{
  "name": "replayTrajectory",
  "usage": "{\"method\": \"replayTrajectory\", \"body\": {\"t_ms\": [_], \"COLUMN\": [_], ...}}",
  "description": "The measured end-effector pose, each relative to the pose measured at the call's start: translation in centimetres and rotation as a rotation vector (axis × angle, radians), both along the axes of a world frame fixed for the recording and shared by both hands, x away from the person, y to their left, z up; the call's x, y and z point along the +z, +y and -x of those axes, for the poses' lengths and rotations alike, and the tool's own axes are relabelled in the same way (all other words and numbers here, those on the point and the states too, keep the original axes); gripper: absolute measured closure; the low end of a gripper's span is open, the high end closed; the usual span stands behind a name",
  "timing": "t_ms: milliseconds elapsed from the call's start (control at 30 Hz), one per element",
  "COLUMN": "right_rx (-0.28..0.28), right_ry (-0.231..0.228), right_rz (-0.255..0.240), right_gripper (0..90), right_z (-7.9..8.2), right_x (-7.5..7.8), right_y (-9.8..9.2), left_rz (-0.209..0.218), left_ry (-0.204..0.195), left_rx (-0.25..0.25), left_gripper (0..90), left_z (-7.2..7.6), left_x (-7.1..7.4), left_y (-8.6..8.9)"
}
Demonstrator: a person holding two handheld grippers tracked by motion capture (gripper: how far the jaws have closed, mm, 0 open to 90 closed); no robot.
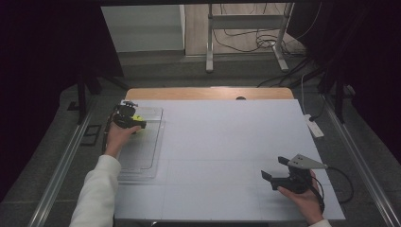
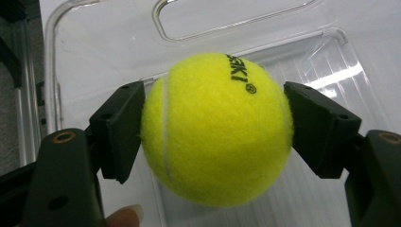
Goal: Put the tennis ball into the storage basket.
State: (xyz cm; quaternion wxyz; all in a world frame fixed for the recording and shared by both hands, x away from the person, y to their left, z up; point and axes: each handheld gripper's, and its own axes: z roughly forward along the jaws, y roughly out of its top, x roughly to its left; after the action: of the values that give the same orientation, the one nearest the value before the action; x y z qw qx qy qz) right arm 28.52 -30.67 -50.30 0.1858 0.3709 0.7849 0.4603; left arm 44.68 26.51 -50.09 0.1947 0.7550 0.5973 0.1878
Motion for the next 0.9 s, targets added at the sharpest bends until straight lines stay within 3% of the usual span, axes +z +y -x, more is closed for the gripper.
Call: {"method": "replayTrajectory", "body": {"t_ms": [500,700,900], "right_rx": [-0.003,-0.002,-0.003], "right_ry": [-0.003,-0.003,-0.003], "right_rz": [0.0,0.001,-0.004], "right_gripper": [10.3,10.2,10.2], "right_z": [0.0,0.0,0.1], "right_x": [0.1,0.1,0.1], "right_y": [-0.1,-0.1,-0.2], "left_rz": [-0.003,0.047,0.127], "left_ry": [-0.016,-0.08,-0.147], "left_rx": [-0.008,-0.03,-0.042], "left_gripper": [22.1,13.1,12.4], "left_z": [-0.1,0.6,1.7], "left_x": [-0.1,0.7,1.6], "left_y": [-0.1,0.0,0.9]}}
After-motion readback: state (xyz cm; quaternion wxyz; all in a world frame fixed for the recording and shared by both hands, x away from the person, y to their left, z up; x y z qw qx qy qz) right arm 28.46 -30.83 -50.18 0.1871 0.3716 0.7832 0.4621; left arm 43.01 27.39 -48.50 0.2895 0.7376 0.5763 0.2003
